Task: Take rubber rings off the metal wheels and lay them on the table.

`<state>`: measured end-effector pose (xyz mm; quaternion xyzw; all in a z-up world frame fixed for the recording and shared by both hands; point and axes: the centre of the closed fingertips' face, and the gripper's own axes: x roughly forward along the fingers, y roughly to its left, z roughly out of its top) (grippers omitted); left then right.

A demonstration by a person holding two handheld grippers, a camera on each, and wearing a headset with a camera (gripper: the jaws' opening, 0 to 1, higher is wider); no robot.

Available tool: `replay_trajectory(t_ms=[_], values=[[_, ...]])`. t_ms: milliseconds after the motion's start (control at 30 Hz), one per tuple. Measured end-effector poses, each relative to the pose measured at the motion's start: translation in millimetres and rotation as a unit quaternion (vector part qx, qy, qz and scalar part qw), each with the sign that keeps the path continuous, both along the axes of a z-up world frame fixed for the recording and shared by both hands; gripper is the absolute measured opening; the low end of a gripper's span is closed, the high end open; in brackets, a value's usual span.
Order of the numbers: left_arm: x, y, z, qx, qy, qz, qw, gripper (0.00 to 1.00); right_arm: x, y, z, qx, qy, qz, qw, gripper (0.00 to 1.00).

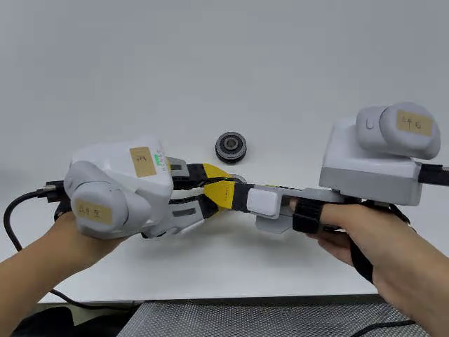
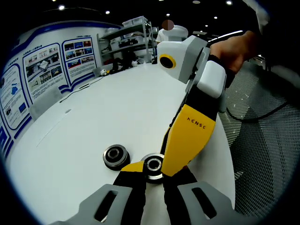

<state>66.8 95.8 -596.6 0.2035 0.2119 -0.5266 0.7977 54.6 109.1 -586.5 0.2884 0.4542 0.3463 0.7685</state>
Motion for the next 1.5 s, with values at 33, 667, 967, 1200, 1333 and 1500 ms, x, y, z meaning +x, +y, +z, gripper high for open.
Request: replay_trajectory(t_ms=[33,667,967,1200,1333,1500], values=[[-0.1,-0.2,0.1,0.000,0.000,0.000,1.0000,0.12,-7.9,3.2,0.1,0.010,0.028,0.005,0.9996,0.51],[-0.5,-0.8,0.5,-0.001,0.000,0.001,1.0000,0.12,1.5,-8.8,-0.5,0.037,0.016,-0.029,0.9988,0.43],[-0.5,-0.9,1.0,-0.002,0.001,0.002,1.0000,0.12,3.3,-11.4,-3.7,0.033,0.009,-0.029,0.9990,0.36],[-0.3,-0.6,1.0,-0.002,0.000,0.003,1.0000,0.12,5.6,-15.5,-7.5,0.029,0.007,-0.026,0.9992,0.27],[0.1,0.0,0.7,-0.002,0.001,0.003,1.0000,0.12,5.2,-17.0,-10.1,0.024,0.002,-0.018,0.9996,0.22],[0.2,0.4,0.5,-0.002,0.000,0.002,1.0000,0.12,7.3,-19.3,-12.4,0.028,0.008,-0.025,0.9993,0.18]])
